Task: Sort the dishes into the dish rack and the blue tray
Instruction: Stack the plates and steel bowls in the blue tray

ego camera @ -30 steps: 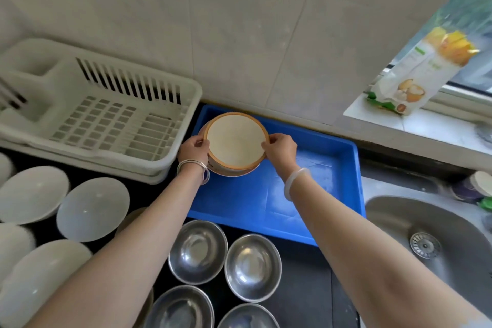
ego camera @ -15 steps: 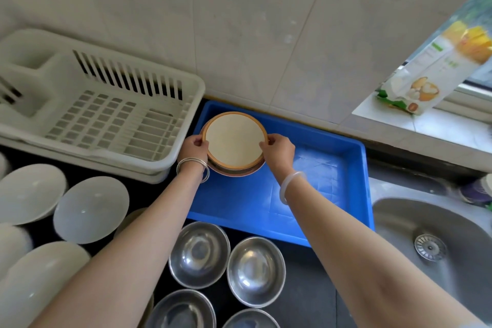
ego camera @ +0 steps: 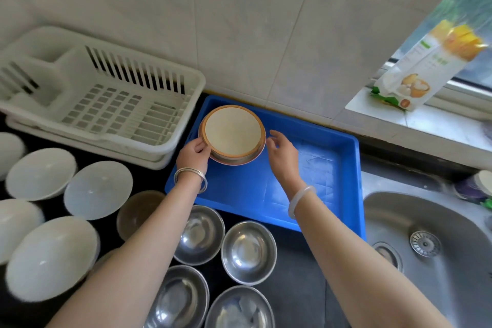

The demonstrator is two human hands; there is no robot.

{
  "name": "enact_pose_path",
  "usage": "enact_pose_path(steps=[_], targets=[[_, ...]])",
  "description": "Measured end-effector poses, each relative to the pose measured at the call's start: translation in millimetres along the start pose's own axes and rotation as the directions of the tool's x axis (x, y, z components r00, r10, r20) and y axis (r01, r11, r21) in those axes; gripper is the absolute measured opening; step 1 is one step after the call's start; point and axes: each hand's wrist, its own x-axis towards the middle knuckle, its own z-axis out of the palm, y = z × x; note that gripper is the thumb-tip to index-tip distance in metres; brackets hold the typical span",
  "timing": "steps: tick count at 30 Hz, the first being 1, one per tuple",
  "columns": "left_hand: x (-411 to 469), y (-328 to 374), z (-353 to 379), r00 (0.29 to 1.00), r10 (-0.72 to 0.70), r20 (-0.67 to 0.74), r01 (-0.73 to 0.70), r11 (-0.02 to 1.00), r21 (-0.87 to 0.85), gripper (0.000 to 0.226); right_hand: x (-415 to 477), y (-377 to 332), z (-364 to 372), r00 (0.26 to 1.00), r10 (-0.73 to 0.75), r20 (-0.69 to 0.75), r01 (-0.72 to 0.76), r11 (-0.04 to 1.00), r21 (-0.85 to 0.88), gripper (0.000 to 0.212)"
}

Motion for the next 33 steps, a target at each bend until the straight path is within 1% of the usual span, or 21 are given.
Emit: enact_pose_path(steps=[3, 6, 8, 11, 14, 16, 18, 20, 22, 24, 25, 28, 33], targets=[[-31.9, -14.2, -10.0, 1.000, -0.027, 0.017, 0.027, 0.999, -0.040, 0.032, -26.2, 9.2, -19.5, 0.999, -0.027, 0.028, 0.028, 0.999, -0.041, 0.029], [-76.1, -34.1, -15.4, 0.995, -0.084, 0.055, 0.088, 0.993, -0.074, 0.025, -60.4, 29.2, -36.2, 0.996, 0.018, 0.088, -0.020, 1.000, 0.024, 0.024], [-106.6, -52.0, -18.0, 0.987, -0.127, 0.103, 0.131, 0.991, -0.028, 0.021, -85.7, 48.4, -44.1, 0.989, 0.055, 0.138, -0.056, 0.998, 0.004, 0.019], [-149.2, -81.9, -22.9, 0.970, -0.185, 0.158, 0.175, 0.981, 0.080, 0.021, -122.7, 82.9, -51.4, 0.968, 0.131, 0.214, -0.111, 0.989, -0.102, 0.020], [-180.2, -105.4, -26.9, 0.967, -0.192, 0.166, 0.155, 0.964, 0.217, 0.023, -150.4, 114.1, -53.5, 0.950, 0.180, 0.255, -0.098, 0.948, -0.302, 0.020], [-192.7, -113.6, -27.1, 0.968, -0.182, 0.175, 0.127, 0.950, 0.284, 0.023, -159.4, 124.8, -52.3, 0.939, 0.204, 0.278, -0.100, 0.933, -0.346, 0.024], [-200.0, -118.9, -26.6, 0.966, -0.177, 0.190, 0.100, 0.928, 0.359, 0.025, -162.2, 127.2, -48.6, 0.922, 0.227, 0.314, -0.123, 0.940, -0.318, 0.033], [-203.5, -122.1, -26.0, 0.969, -0.155, 0.191, 0.054, 0.893, 0.448, 0.025, -161.5, 126.4, -42.9, 0.904, 0.268, 0.332, -0.198, 0.953, -0.230, 0.034], [-204.2, -123.2, -24.9, 0.977, -0.114, 0.181, 0.001, 0.847, 0.532, 0.025, -159.0, 124.0, -38.3, 0.879, 0.319, 0.356, -0.295, 0.948, -0.120, 0.028], [-205.1, -122.6, -23.7, 0.980, -0.088, 0.176, -0.035, 0.801, 0.598, 0.022, -157.6, 120.6, -36.4, 0.863, 0.337, 0.377, -0.349, 0.936, -0.039, 0.014], [-205.7, -121.6, -23.1, 0.981, -0.079, 0.177, -0.049, 0.782, 0.621, 0.021, -157.7, 118.8, -36.6, 0.865, 0.333, 0.374, -0.356, 0.935, -0.009, 0.010], [-207.8, -120.0, -22.5, 0.981, -0.056, 0.186, -0.081, 0.754, 0.652, 0.016, -160.2, 115.7, -42.1, 0.895, 0.315, 0.316, -0.334, 0.943, 0.006, 0.019], [-208.8, -119.4, -22.3, 0.983, -0.052, 0.178, -0.074, 0.768, 0.637, 0.012, -167.9, 110.7, -65.8, 0.928, 0.274, 0.253, -0.292, 0.956, 0.034, 0.021]])
